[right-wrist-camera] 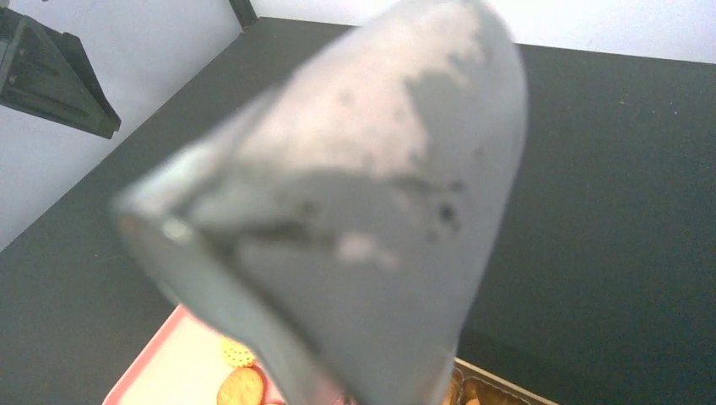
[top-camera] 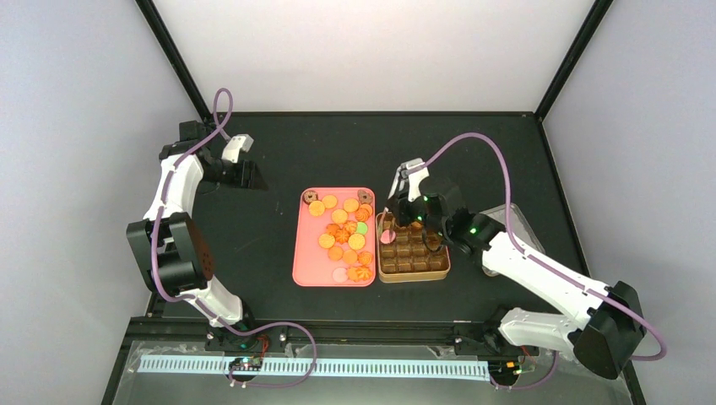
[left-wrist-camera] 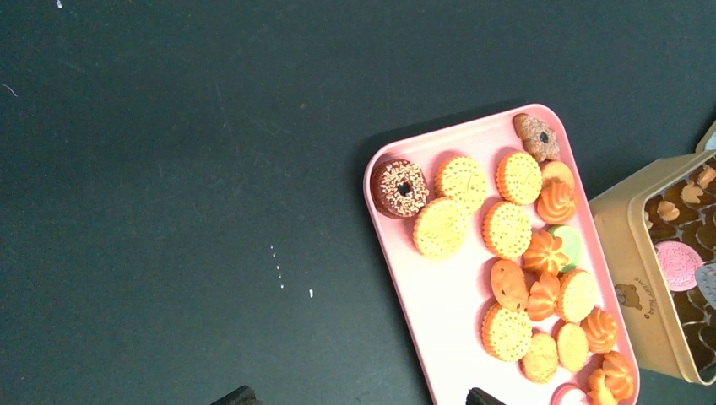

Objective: Pack the cookies
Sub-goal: Position the fake cookies on the plate.

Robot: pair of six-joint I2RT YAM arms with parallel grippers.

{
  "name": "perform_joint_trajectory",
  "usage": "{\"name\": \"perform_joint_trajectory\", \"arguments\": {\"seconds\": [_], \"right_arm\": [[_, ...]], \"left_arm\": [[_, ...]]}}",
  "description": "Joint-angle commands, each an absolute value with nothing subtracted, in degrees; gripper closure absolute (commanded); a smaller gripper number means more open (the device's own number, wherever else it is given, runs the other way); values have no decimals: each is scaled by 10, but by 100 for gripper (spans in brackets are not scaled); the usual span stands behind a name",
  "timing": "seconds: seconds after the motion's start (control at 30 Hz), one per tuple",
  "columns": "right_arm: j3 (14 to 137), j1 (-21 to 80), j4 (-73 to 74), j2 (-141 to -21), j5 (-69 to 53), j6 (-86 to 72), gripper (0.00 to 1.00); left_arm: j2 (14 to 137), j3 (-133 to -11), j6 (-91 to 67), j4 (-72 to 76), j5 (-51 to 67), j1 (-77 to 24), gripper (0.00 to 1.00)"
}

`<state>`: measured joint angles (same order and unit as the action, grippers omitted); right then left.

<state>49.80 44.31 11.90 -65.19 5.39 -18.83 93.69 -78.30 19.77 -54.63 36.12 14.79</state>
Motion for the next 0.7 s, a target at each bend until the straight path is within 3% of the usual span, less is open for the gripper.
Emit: {"name": "perform_joint_trajectory", "arguments": {"seconds": [0.0, 0.23, 0.37, 0.67], "right_arm": [[512, 441, 90, -658, 59, -193, 73], [512, 435, 114, -646, 84, -187, 72], [505, 427, 131, -619, 92, -193, 65], [459, 415, 95, -631, 70, -221, 65]], "left_arm": [[924, -800, 200, -544, 356, 147, 35], [924, -798, 198, -545, 360, 147, 35], [920, -799, 200, -546, 362, 147, 35], [917, -798, 202, -552, 369, 147, 35]]}}
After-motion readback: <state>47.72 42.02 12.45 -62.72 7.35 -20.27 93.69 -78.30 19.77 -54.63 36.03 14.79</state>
